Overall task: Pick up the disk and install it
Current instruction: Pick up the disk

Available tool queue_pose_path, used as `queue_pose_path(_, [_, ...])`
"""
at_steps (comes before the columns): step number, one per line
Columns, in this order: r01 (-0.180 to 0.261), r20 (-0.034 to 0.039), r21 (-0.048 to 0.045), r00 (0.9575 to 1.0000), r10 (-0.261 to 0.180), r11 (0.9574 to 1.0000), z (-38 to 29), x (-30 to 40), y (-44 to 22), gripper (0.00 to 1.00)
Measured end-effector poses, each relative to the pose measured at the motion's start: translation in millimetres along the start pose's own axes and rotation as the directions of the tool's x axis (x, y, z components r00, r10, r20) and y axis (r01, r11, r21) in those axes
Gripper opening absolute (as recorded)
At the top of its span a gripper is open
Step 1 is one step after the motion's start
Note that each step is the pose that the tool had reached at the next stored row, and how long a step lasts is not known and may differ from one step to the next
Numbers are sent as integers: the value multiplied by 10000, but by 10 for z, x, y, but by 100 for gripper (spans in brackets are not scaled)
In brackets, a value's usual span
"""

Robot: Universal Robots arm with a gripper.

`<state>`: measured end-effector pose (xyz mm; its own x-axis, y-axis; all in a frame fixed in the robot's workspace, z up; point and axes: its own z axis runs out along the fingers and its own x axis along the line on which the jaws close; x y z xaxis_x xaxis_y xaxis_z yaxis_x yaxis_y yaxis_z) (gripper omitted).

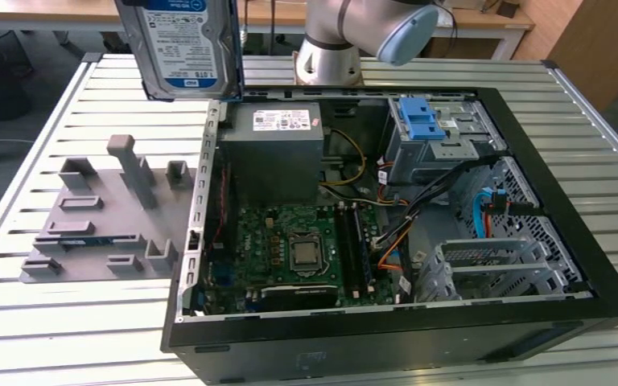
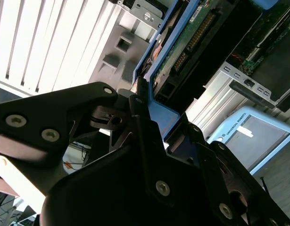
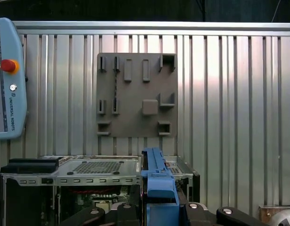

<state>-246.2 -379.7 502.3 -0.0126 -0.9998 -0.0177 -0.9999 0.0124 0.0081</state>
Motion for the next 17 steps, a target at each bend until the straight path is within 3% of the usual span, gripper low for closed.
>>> queue_pose_path(17, [-1,0,-20,10000,1,10000,-3,65,-265,36])
